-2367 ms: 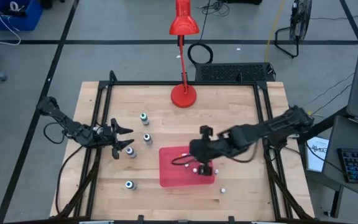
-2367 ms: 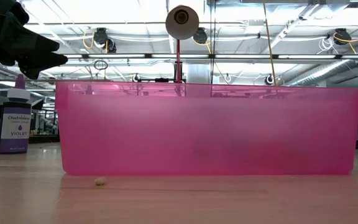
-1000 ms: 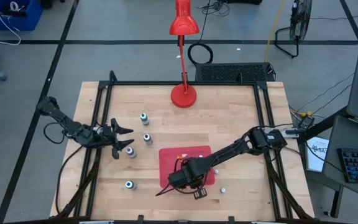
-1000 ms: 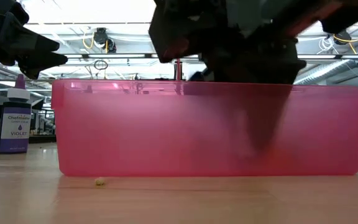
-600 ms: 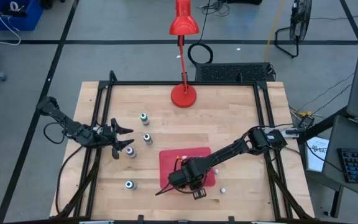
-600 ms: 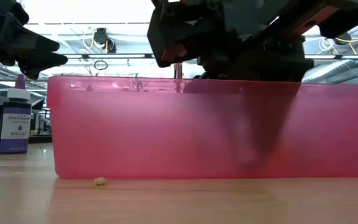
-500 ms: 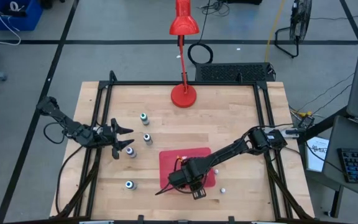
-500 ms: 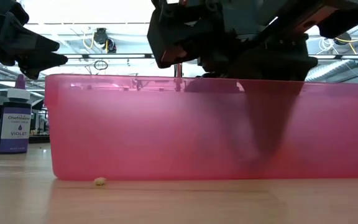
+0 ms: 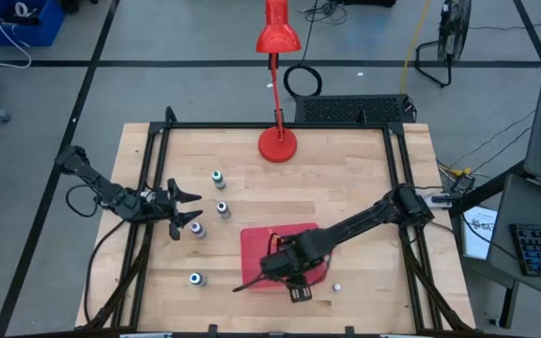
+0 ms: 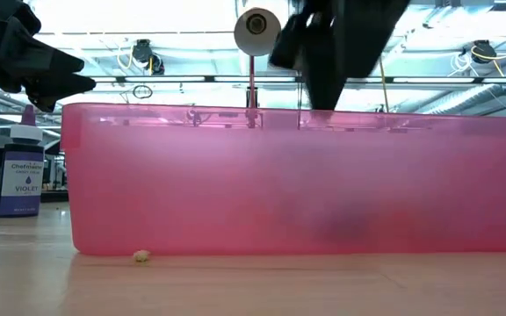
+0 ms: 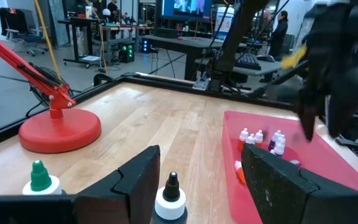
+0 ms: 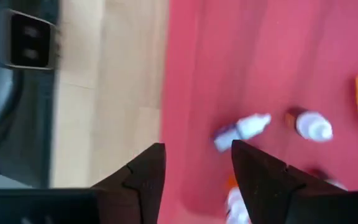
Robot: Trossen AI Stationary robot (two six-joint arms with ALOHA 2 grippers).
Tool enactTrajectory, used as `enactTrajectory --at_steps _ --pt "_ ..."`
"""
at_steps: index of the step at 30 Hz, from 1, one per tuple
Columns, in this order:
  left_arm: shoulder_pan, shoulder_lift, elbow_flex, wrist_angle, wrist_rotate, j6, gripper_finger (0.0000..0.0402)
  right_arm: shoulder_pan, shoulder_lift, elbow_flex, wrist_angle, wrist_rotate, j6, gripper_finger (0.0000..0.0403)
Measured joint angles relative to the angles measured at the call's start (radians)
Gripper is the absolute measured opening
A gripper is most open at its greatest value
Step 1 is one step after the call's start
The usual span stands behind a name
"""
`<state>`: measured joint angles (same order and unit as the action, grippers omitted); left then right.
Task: Pick & Place food coloring
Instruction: Put the small blue food coloring bottle into the pink container
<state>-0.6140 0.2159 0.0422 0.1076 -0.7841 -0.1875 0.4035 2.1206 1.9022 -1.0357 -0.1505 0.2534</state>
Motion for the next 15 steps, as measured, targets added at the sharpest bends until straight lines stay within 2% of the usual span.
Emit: enactTrajectory --at_steps 5,11,15 --pt "0.000 0.000 0.000 0.000 0.000 0.000 0.0228 0.057 -0.087 0.000 -0.094 0.054 0.172 0.0169" --pt "0.000 0.000 0.000 0.000 0.000 0.000 0.0228 0.158 -0.129 0.000 -0.298 0.227 0.370 0.0169" --pt "0.000 0.000 0.000 0.000 0.000 0.000 0.0228 0.227 -0.129 -0.019 -0.313 0.225 0.475 0.0169"
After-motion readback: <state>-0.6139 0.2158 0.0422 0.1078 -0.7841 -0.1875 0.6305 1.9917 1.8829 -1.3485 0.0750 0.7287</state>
